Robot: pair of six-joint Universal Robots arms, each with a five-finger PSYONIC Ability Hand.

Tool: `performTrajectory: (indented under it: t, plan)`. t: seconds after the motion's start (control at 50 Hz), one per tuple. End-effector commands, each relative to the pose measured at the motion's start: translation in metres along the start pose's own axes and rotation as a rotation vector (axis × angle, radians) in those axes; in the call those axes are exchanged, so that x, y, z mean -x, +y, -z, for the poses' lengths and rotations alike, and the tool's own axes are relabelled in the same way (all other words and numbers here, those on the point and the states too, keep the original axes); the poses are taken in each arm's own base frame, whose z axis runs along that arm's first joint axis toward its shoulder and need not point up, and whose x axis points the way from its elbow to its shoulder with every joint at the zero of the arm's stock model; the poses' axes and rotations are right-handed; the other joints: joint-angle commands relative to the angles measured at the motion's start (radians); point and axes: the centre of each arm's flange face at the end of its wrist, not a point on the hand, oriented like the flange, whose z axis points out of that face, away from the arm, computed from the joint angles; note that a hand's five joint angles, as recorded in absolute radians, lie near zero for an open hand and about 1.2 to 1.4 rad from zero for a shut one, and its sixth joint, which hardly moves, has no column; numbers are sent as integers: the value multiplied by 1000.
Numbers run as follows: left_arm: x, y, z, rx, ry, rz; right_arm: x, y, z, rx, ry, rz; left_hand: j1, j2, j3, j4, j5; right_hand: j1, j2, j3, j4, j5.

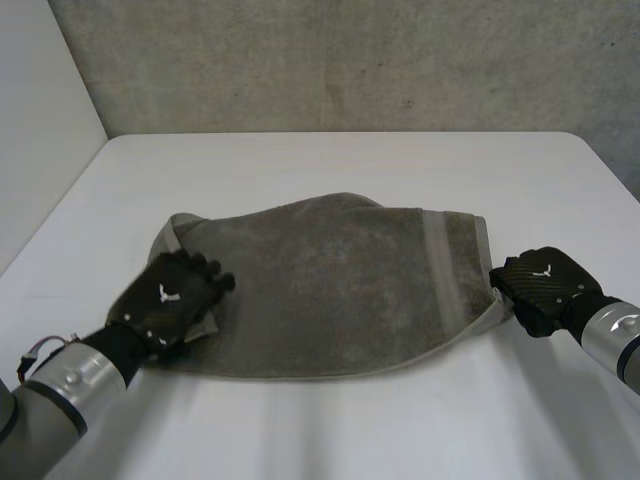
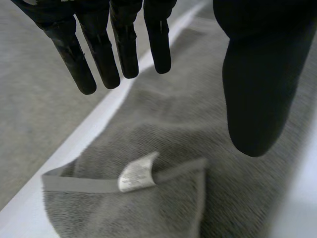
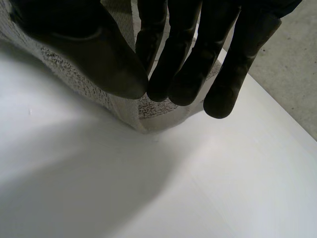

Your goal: Fold the towel.

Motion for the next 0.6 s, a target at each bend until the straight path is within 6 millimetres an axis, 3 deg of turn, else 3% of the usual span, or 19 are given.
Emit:
performTrajectory:
  t: [0.02,0.22,0.42,0.6]
  plan:
    - [-5,18,11,136,72,-77,-13,3,-1,11,45,-52,92,93,93,93,93,57,51,53,58,36]
    - [-7,32,10,197,105,-61,-35,4,0,-4,112,-295,162,164,164,163,163,57,51,53,58,36]
    - [-5,42,0,213,110,-53,-35,4,1,-5,115,-318,192,193,193,193,193,57,51,53,58,36]
    - [4,44,-10,171,57,-103,-33,4,1,-5,110,-318,377,378,378,378,378,57,51,53,58,36]
